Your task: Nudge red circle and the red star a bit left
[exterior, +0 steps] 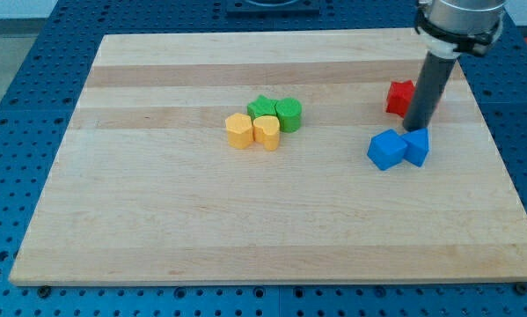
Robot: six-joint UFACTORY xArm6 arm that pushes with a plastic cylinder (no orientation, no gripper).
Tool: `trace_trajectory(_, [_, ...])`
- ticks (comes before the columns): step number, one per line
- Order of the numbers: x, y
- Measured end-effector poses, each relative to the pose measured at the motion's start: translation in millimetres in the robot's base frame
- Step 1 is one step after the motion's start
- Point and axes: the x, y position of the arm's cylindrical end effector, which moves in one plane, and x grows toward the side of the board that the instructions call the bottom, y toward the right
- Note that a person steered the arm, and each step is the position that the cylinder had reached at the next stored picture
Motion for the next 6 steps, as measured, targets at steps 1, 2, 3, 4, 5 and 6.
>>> trace_trajectory(1, [-14.2, 28.1])
trace_trajectory(2, [-18.7, 70.8])
trace_trajectory(3, [-29.9, 95.3])
trace_trajectory(4, [-45.6, 95.7])
trace_trajectory(5, [-46.0, 82.7])
trace_trajectory(6, [-46.0, 57.0])
